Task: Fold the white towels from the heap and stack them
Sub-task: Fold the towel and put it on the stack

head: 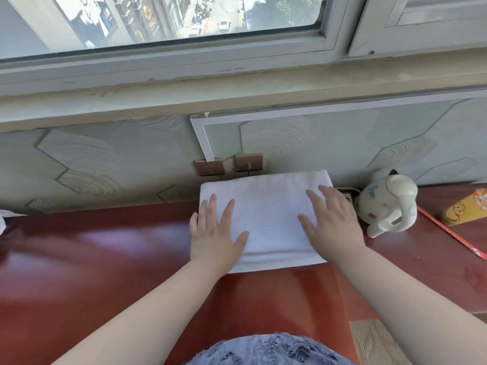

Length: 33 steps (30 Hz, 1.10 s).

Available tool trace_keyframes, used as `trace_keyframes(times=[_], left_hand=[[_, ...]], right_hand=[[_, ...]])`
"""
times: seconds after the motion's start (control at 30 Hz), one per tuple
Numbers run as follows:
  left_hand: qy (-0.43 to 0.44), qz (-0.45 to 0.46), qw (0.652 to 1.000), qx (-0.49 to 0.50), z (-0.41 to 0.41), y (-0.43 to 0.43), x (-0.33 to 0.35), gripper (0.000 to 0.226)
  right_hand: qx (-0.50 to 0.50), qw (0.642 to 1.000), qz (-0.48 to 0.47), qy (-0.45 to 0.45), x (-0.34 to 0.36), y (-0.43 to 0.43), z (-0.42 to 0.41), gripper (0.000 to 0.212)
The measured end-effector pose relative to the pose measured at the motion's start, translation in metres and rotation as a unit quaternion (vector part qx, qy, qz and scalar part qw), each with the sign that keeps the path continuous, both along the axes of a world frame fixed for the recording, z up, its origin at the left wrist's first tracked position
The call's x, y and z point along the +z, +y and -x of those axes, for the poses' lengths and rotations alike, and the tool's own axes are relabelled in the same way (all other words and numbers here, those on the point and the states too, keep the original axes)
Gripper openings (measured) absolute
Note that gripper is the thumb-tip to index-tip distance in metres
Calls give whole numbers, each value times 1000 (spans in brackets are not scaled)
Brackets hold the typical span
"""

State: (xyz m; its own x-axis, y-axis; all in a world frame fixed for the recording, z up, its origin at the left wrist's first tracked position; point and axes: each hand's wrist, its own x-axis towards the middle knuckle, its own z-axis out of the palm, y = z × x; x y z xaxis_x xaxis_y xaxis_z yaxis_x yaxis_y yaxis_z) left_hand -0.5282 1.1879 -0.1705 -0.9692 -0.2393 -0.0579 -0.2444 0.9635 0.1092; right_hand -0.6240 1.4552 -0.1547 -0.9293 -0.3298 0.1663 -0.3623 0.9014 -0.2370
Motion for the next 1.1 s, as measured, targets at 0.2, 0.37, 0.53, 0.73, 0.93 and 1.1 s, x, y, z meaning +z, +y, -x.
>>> trace_keyframes(times=[0.2, 0.37, 0.53, 0.73, 0.93, 1.1], left_hand=[[-155, -34, 985, -70, 5, 4, -15, 90], [-109, -36, 992, -49, 62, -8, -1, 94], [-152, -35, 988, -16, 87, -23, -17, 99], [-149, -51, 985, 64, 89, -40, -25, 109], [-61, 8, 998, -14, 74, -26, -22, 97], [-123, -3, 982, -144, 51, -2, -19, 95]], right_hand=[[132, 968, -151, -147, -30, 16, -9, 86], [82, 977, -102, -168, -12, -13, 20, 90], [106, 968, -152, -170, -21, -31, 59, 85], [74, 976, -137, -154, -39, -22, 61, 82], [76, 975, -141, -156, -39, -21, 63, 82], [86, 972, -150, -159, -39, -17, 60, 87]])
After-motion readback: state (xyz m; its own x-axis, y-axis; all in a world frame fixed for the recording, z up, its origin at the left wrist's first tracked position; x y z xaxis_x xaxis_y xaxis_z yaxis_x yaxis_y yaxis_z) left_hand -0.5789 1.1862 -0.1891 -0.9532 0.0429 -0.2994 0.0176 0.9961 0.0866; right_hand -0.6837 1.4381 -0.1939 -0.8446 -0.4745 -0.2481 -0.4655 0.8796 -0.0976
